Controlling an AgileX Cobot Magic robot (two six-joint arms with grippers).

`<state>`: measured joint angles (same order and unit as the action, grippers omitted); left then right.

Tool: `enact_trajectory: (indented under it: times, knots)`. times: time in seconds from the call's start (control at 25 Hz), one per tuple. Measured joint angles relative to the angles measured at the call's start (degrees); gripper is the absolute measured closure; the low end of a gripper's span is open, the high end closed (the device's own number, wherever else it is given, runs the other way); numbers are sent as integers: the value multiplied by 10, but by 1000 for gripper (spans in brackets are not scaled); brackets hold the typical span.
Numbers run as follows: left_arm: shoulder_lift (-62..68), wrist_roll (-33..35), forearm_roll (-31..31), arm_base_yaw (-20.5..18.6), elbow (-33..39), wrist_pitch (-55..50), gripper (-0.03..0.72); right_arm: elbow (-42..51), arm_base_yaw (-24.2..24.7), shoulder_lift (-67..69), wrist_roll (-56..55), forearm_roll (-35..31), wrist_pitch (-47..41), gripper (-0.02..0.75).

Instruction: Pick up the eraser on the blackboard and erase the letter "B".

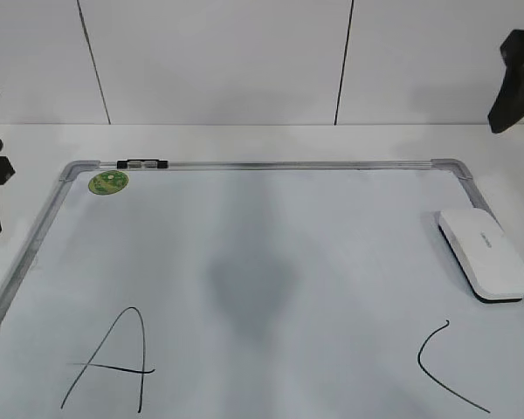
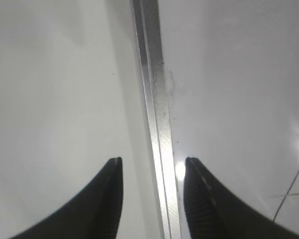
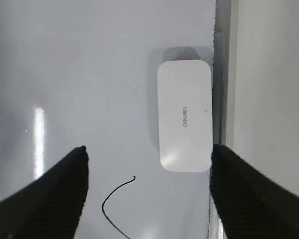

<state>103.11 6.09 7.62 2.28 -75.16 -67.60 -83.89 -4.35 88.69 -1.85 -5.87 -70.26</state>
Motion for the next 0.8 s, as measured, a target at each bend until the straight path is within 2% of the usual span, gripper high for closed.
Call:
enact_trajectory:
  times: [0.52,0.8]
  knots:
    - [-251,0,-1,0,4,-25,390,129,0,-291,0,-16,-15,153]
    - [-429,0,-1,0,66,-36,391,203,0,-448,0,-10,-18,153]
